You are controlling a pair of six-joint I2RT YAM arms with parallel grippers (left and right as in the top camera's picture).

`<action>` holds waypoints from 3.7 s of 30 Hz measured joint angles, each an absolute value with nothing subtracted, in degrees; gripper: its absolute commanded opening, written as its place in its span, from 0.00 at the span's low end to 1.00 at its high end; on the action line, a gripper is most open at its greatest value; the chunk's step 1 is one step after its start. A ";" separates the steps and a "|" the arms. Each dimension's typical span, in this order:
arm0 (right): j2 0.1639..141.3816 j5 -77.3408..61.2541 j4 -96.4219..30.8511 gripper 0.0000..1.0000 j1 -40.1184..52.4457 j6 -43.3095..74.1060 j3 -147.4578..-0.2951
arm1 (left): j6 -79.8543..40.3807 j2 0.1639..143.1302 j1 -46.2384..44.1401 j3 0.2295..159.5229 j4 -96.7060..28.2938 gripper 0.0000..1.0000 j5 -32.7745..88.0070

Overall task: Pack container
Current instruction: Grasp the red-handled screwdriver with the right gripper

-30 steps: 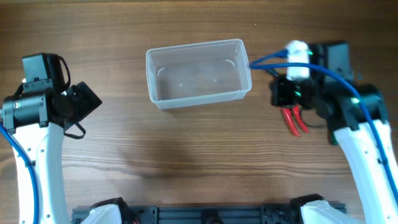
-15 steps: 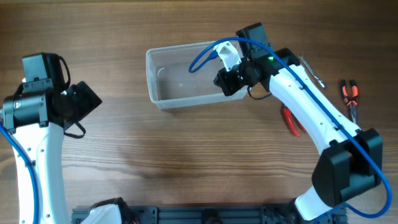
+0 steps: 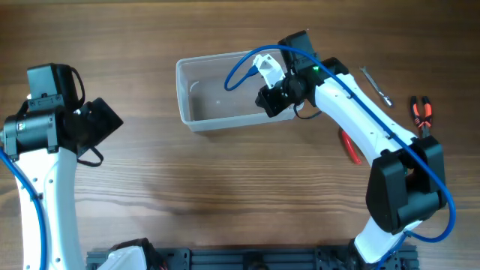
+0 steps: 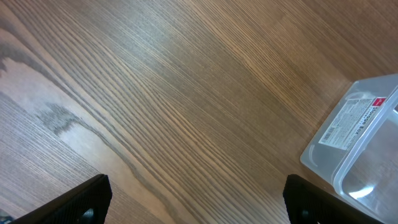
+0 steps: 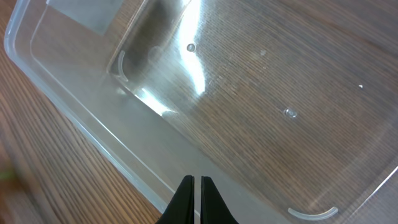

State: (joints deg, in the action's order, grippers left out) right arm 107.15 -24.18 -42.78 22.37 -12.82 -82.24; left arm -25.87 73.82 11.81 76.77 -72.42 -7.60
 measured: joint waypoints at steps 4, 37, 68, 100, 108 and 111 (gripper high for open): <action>107.18 -24.18 -45.15 0.04 22.37 -13.61 -82.24 | -25.87 73.82 11.81 76.77 -72.42 0.90 -7.62; 112.77 -21.02 -43.72 0.04 22.37 -12.95 -82.24 | -25.87 73.82 11.81 76.77 -72.44 0.90 -7.62; 104.53 -4.29 -77.89 1.00 -8.75 -18.57 -117.23 | -22.00 73.82 11.81 76.77 -71.99 0.98 -7.42; 131.44 -0.30 -56.73 0.80 -0.40 -37.82 -101.43 | -21.12 73.82 11.81 76.77 -66.37 1.00 -7.42; 131.28 -0.30 -56.31 0.37 -0.40 -35.59 -101.16 | -21.12 73.82 11.81 76.77 -66.37 1.00 -7.42; 131.28 -0.16 -56.25 0.18 -0.40 -34.89 -101.16 | -21.12 73.82 11.81 76.77 -66.37 1.00 -7.42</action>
